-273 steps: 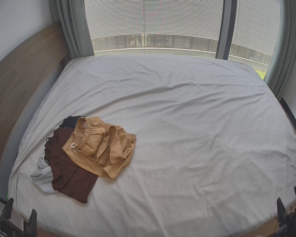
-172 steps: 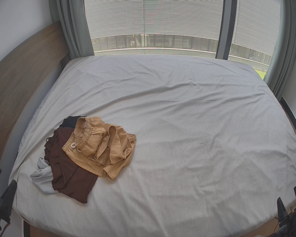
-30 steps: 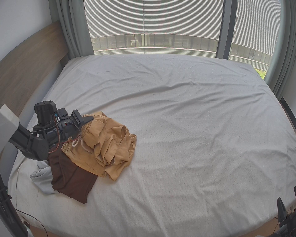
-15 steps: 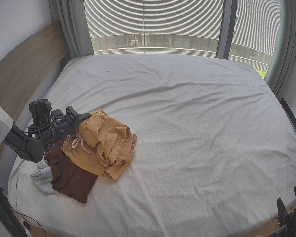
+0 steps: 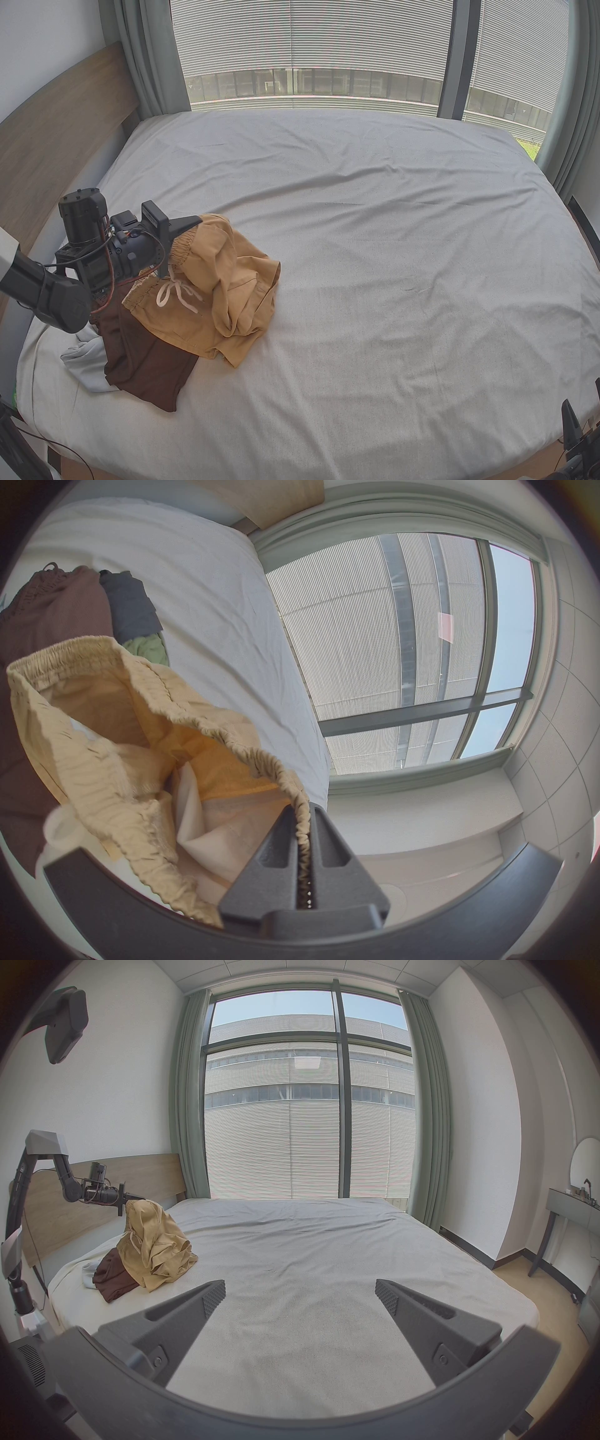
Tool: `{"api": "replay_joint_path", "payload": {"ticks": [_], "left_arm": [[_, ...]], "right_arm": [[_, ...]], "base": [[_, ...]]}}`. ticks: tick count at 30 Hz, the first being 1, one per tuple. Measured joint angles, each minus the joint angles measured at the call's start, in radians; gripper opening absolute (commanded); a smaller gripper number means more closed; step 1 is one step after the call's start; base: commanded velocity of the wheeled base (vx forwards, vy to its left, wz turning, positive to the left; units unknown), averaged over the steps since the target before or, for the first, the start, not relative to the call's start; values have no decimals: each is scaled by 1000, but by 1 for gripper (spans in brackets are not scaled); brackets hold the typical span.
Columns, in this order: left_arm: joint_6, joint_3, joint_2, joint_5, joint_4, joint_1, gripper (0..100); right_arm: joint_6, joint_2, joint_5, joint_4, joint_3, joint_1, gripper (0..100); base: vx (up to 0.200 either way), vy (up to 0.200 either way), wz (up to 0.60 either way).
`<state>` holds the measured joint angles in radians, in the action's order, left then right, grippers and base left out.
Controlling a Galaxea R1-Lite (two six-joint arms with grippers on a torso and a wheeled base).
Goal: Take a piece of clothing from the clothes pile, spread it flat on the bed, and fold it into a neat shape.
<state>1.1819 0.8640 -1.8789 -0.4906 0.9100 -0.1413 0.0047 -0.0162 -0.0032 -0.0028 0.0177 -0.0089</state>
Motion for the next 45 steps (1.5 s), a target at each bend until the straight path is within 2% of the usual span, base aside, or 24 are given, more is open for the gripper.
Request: {"api": "replay_joint_path", "payload": {"ticks": [11, 24, 31, 45], "left_arm": [[31, -1, 7, 12, 31, -96, 0], [41, 10, 0, 18, 76, -169, 0], [84, 53, -1, 44, 78, -214, 0], [87, 120, -19, 59, 68, -297, 0]], "right_arm": [[0, 0, 0, 0, 0, 0, 100], [-1, 0, 0, 0, 0, 0, 100], [-1, 0, 1, 0, 0, 0, 100], [0, 0, 0, 0, 0, 1, 100]], "base": [[0, 0, 0], [0, 0, 0], [0, 0, 0], [0, 0, 0]]}}
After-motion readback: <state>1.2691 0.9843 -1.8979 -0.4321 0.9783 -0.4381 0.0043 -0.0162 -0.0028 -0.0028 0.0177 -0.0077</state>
